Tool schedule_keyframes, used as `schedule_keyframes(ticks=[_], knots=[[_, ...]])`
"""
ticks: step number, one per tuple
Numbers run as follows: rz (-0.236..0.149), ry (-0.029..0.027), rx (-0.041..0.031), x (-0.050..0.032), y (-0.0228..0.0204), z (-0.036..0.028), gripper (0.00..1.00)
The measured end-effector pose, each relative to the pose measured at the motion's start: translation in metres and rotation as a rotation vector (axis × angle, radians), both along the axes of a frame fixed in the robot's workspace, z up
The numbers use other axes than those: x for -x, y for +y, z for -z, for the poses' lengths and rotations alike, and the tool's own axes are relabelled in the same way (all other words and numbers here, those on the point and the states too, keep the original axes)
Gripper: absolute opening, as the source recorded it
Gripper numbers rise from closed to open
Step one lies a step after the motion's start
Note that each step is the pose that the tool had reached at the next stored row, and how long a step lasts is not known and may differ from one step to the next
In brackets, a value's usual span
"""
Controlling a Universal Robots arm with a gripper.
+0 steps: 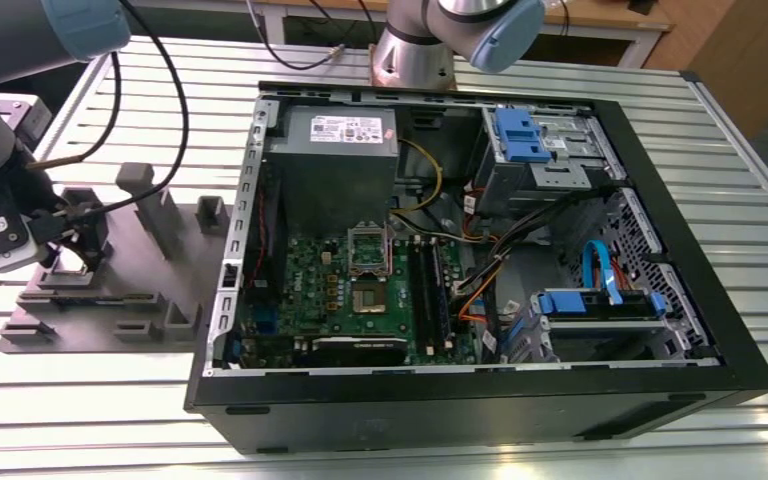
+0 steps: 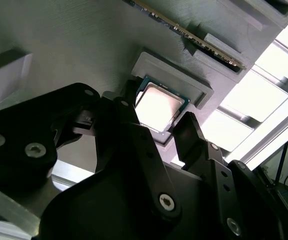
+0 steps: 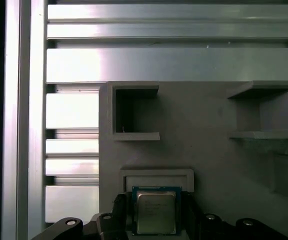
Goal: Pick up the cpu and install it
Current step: 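Pick up the cpu and move it towards the insertion slot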
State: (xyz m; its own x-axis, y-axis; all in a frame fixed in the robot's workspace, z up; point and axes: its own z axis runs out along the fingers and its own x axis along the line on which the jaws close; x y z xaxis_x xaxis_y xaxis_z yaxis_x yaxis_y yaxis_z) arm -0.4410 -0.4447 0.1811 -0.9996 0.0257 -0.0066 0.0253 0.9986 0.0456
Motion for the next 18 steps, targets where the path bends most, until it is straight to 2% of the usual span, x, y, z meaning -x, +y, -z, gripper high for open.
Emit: schedule_keyframes(ticks=[14,15,16,18], knots=[[0.000,0.0000,-0.0004,0.0000,0.0000,-0.0004,0.56],[0.000,0.0000,-0.0004,0.0000,0.0000,-0.0004,0.55],[0.000,0.0001,-0.0003,0.0000,0.0000,-0.0004,0.49],[0.000,0.0001,-0.0003,0.0000,0.0000,-0.0004,0.47]])
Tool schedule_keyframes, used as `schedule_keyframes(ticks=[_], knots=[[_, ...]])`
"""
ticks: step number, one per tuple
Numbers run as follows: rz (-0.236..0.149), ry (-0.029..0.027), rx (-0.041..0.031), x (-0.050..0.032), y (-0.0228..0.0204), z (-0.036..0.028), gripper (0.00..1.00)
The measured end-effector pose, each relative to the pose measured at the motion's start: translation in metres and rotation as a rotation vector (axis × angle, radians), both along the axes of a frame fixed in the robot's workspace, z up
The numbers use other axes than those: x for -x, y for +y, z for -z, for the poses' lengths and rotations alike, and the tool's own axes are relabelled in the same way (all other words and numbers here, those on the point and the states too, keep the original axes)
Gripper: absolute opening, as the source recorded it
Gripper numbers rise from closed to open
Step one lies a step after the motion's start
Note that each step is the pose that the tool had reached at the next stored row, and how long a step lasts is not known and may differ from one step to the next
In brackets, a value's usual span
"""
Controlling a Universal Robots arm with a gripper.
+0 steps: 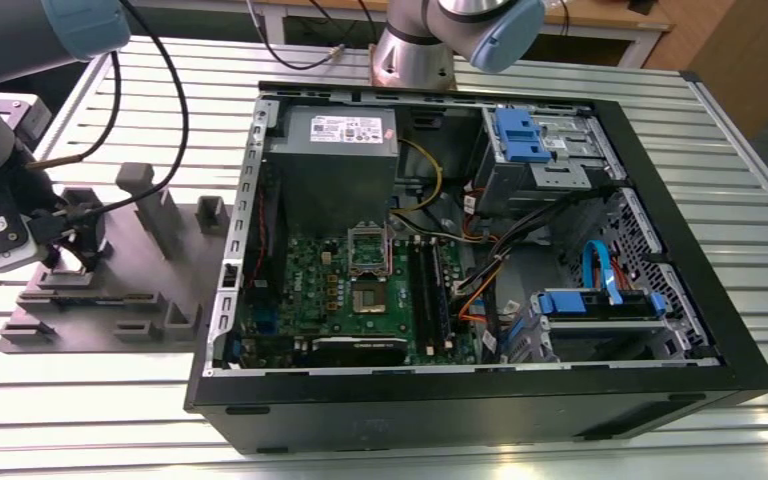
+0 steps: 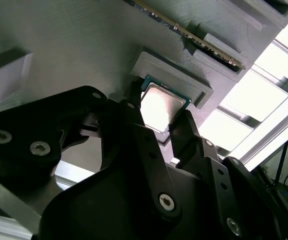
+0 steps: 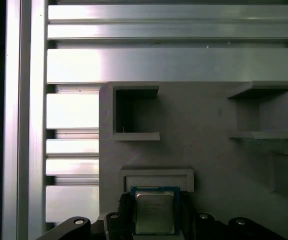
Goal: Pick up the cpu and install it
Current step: 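Pick up the cpu and move it towards the insertion slot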
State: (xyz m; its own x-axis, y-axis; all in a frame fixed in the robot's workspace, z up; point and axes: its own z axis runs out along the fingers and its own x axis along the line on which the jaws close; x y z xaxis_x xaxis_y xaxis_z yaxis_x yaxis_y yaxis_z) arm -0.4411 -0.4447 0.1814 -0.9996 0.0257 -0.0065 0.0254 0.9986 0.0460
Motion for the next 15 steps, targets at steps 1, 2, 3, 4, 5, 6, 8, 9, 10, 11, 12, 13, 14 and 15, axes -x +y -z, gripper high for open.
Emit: schedule_keyframes(ticks=[1,2,3,4,5,6,8,9,10,11,12,13,14,15], knots=[[0.000,0.0000,0.0000,0.0000,0.0000,0.0000,0.47],[0.000,0.0000,0.0000,0.0000,0.0000,0.0000,0.47],[0.000,0.0000,0.0000,0.0000,0.0000,0.0000,0.47],[0.000,-0.0001,0.0000,0.0000,0.0000,0.0001,0.47],[0.000,0.0000,0.0000,0.0000,0.0000,0.0000,0.47],[0.000,0.0000,0.0000,0.0000,0.0000,0.0001,0.47],[0.000,0.0000,0.0000,0.0000,0.0000,0.0001,0.47],[0.000,-0.0001,0.0000,0.0000,0.0000,0.0001,0.47],[0.000,0.0000,0.0000,0.0000,0.0000,0.0001,0.47],[0.000,0.0000,0.0000,0.0000,0.0000,0.0001,0.47],[0.000,0.0000,0.0000,0.0000,0.0000,0.0001,0.47],[0.000,-0.0001,0.0000,0.0000,0.0000,0.0001,0.47],[0.000,0.0000,0.0000,0.0000,0.0000,0.0001,0.47],[0.000,0.0000,0.0000,0.0000,0.0000,0.0001,0.47]])
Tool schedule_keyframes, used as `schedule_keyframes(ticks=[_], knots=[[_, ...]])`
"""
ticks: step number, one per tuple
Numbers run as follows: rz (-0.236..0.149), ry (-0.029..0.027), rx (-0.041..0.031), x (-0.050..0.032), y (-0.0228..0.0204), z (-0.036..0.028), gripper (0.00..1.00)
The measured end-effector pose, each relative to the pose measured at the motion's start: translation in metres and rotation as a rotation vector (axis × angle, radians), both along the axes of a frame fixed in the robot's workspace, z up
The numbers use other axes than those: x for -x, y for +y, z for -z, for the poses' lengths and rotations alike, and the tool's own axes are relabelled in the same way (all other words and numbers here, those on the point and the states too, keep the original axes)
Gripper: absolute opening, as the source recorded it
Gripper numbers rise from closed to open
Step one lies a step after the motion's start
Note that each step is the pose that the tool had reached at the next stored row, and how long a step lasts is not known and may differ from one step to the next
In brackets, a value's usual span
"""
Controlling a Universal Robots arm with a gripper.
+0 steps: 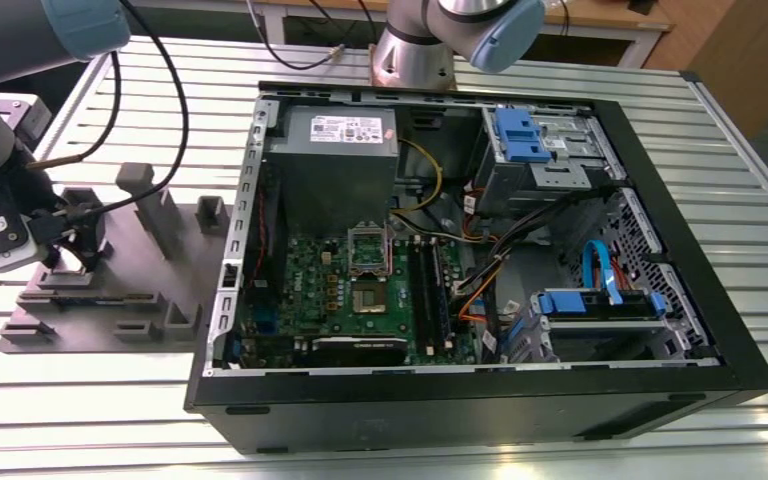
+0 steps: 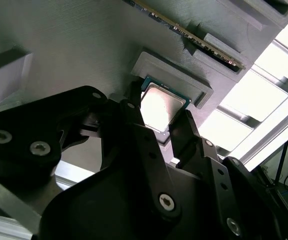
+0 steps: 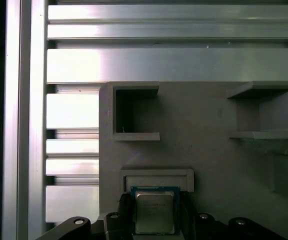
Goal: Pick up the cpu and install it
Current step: 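Pick up the cpu and move it towards the insertion slot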
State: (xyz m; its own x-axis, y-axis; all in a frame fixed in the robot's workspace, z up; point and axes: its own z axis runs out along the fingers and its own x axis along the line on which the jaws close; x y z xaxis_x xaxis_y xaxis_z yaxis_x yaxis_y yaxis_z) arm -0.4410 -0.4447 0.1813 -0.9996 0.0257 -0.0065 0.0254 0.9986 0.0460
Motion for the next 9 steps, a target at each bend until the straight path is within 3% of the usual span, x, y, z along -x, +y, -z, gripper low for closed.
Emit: schedule_keyframes(ticks=[9], knots=[[0.000,-0.0002,-0.0004,0.0000,0.0001,-0.0074,0.47]])
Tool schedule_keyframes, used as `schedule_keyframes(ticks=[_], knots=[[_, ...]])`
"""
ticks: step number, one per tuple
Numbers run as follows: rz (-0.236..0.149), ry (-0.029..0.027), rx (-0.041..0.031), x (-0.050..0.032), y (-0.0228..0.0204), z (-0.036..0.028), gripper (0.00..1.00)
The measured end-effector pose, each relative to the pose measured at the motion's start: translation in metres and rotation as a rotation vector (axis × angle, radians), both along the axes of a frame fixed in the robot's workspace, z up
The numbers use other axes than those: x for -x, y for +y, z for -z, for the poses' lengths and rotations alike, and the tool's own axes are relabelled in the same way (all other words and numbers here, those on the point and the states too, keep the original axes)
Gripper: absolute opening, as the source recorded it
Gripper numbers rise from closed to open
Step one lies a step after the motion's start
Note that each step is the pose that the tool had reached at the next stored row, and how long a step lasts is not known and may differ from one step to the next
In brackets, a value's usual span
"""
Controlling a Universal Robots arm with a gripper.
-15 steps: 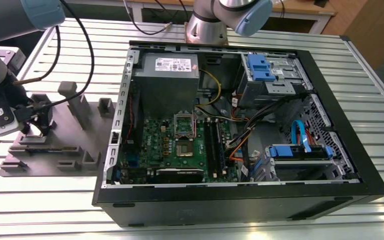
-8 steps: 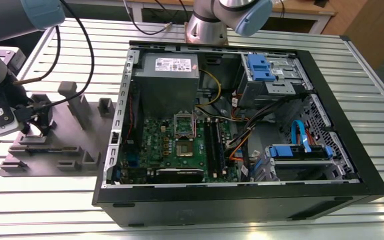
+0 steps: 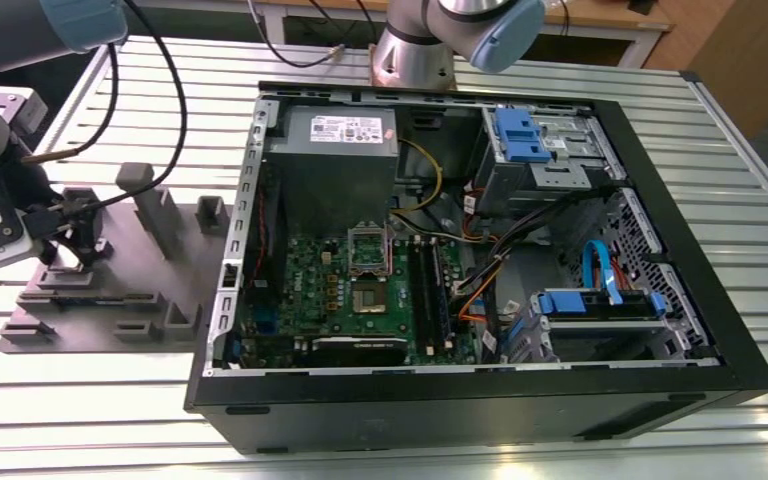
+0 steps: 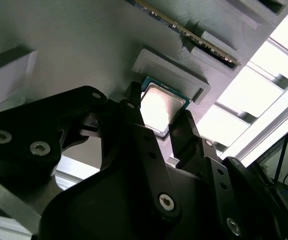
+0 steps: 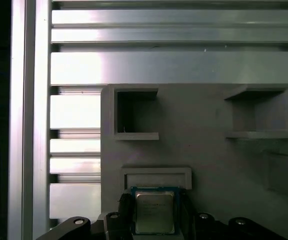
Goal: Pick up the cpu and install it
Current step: 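Pick up the cpu and move it towards the insertion slot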
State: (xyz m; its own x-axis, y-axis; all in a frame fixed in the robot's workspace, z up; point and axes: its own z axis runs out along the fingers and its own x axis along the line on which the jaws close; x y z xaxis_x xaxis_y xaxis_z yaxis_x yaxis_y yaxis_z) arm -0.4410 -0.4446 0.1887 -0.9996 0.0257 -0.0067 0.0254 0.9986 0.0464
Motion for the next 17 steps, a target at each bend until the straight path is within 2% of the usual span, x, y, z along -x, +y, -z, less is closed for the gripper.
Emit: schedule_keyframes(ticks=[6,12,17], knots=[[0.000,0.0001,0.0000,0.0000,0.0000,-0.0002,0.47],[0.000,0.0003,0.0001,0.0001,0.0000,0.0047,0.47],[0.000,0.0002,0.0001,0.0000,0.0000,0.0056,0.47]])
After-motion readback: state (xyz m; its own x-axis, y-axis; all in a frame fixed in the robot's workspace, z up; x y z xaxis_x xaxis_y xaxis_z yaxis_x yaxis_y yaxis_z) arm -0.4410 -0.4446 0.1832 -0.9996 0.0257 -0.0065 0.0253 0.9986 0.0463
